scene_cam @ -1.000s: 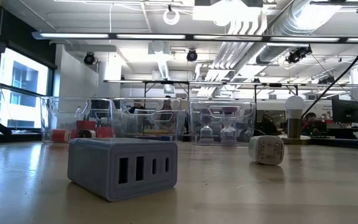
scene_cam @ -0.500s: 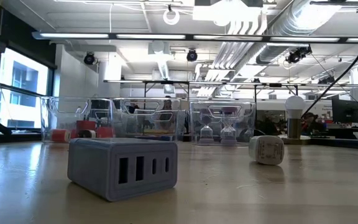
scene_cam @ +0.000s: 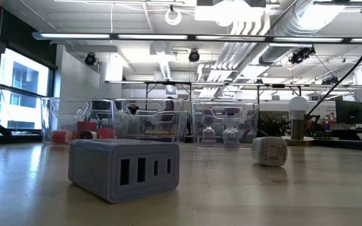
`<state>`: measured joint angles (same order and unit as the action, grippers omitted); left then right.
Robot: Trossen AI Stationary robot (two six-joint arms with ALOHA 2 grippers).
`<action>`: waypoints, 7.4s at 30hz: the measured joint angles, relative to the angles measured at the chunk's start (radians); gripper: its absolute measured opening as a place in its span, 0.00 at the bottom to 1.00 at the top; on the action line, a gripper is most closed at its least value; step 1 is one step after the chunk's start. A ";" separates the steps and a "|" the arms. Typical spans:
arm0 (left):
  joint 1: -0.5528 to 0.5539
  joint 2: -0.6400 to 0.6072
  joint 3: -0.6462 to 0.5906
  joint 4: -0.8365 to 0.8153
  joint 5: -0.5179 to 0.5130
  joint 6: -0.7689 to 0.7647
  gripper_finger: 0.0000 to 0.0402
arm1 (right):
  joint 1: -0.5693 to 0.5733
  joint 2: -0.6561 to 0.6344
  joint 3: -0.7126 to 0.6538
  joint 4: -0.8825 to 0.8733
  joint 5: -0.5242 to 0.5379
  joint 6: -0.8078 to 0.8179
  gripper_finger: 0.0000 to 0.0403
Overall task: Pick & Place Office items
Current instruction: Put the red hourglass into the right transparent bin, then put the red charger adapter into the left transparent bin
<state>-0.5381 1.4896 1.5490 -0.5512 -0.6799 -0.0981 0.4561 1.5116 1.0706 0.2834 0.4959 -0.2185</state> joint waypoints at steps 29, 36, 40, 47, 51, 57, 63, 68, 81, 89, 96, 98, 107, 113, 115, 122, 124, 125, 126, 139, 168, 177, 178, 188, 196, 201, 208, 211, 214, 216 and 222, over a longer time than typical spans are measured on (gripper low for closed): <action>0.062 -0.012 -0.013 -0.568 0.264 -0.322 0.83 | -0.511 0.073 0.483 -1.378 -0.194 0.520 0.48; 0.054 -0.013 -0.061 -0.577 0.289 -0.322 0.83 | -0.695 0.181 0.519 -1.413 -0.307 0.439 0.48; 0.060 -0.017 -0.111 -0.574 0.313 -0.322 0.83 | -0.745 0.264 0.541 -1.451 -0.320 0.401 0.48; 0.078 -0.017 -0.192 -0.564 0.314 -0.327 0.83 | -0.775 0.360 0.565 -1.573 -0.359 0.373 0.48; 0.092 -0.017 -0.215 -0.544 0.328 -0.329 0.83 | -0.785 0.363 0.565 -1.621 -0.380 0.371 0.48; 0.105 -0.017 -0.221 -0.525 0.349 -0.326 0.83 | -0.812 0.363 0.565 -1.657 -0.428 0.358 0.48; 0.092 -0.017 -0.221 -0.471 0.373 -0.327 0.83 | -0.857 0.379 0.565 -1.658 -0.454 0.346 0.48; 0.071 -0.017 -0.221 -0.458 0.376 -0.328 0.83 | -0.878 0.396 0.566 -1.666 -0.481 0.345 0.50; 0.052 -0.017 -0.221 -0.450 0.370 -0.328 0.83 | -0.891 0.476 0.567 -1.671 -0.478 0.318 0.55; 0.052 -0.017 -0.221 -0.450 0.370 -0.328 0.83 | -0.891 0.478 0.565 -1.647 -0.475 0.319 0.57; 0.052 -0.017 -0.221 -0.450 0.370 -0.328 0.83 | -0.890 0.478 0.565 -1.635 -0.474 0.314 0.57; 0.052 -0.017 -0.221 -0.450 0.370 -0.328 0.83 | -0.890 0.478 0.565 -1.640 -0.472 0.304 0.57; 0.052 -0.017 -0.221 -0.451 0.370 -0.328 0.83 | -0.885 0.446 0.565 -1.629 -0.456 0.276 0.57; 0.052 -0.017 -0.221 -0.451 0.370 -0.328 0.83 | -0.878 0.429 0.565 -1.638 -0.432 0.275 0.57; 0.052 -0.017 -0.221 -0.450 0.370 -0.328 0.83 | -0.875 0.430 0.565 -1.642 -0.428 0.274 0.57; 0.052 -0.017 -0.221 -0.451 0.370 -0.328 0.83 | -0.869 0.427 0.567 -1.651 -0.408 0.269 0.57; 0.052 -0.017 -0.221 -0.451 0.370 -0.328 0.83 | -0.868 0.418 0.574 -1.654 -0.408 0.270 0.57; 0.052 -0.017 -0.221 -0.451 0.370 -0.328 0.83 | -0.865 0.417 0.582 -1.655 -0.409 0.270 0.57; 0.052 -0.017 -0.221 -0.451 0.370 -0.328 0.83 | -0.862 0.417 0.591 -1.658 -0.409 0.270 0.57; 0.047 -0.017 -0.221 -0.455 0.375 -0.346 0.83 | -0.793 0.414 0.801 -1.809 -0.420 0.333 0.57; -0.109 -0.017 -0.276 -0.260 0.326 -0.441 0.83 | 0.160 0.168 0.604 -1.489 -0.057 0.688 0.57; -0.105 -0.017 -0.276 -0.247 0.323 -0.440 0.83 | 0.216 0.170 0.438 -1.393 -0.085 0.855 0.57; -0.105 -0.017 -0.276 -0.247 0.318 -0.440 0.83 | 0.216 0.170 0.432 -1.393 -0.084 0.872 0.57; -0.105 -0.017 -0.276 -0.247 0.310 -0.440 0.83 | 0.201 0.169 0.431 -1.393 -0.085 0.928 0.80; -0.105 -0.017 -0.276 -0.246 0.307 -0.440 0.83 | 0.201 0.179 0.431 -1.341 -0.057 0.938 0.96; -0.105 -0.010 -0.276 -0.187 0.301 -0.440 0.83 | 0.214 0.180 0.391 -1.321 -0.180 1.007 0.90; -0.105 0.013 -0.276 -0.150 0.301 -0.426 0.83 | 0.241 0.182 0.248 -1.165 -0.244 0.989 0.87; -0.099 0.013 -0.276 -0.138 0.302 -0.426 0.83 | 0.247 0.182 0.193 -1.038 -0.244 0.913 0.86; -0.097 0.013 -0.276 -0.123 0.303 -0.425 0.83 | 0.256 0.182 0.140 -0.914 -0.244 0.847 0.86; -0.097 0.013 -0.276 -0.121 0.302 -0.425 0.83 | 0.263 0.182 0.111 -0.831 -0.262 0.808 0.86; -0.097 0.013 -0.276 -0.121 0.305 -0.425 0.83 | 0.303 0.182 0.075 -0.738 -0.294 0.719 0.86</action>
<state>-0.6353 1.5024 1.2732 -0.6720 -0.3747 -0.5226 0.7590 1.6932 1.1455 -0.4549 0.2018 0.5008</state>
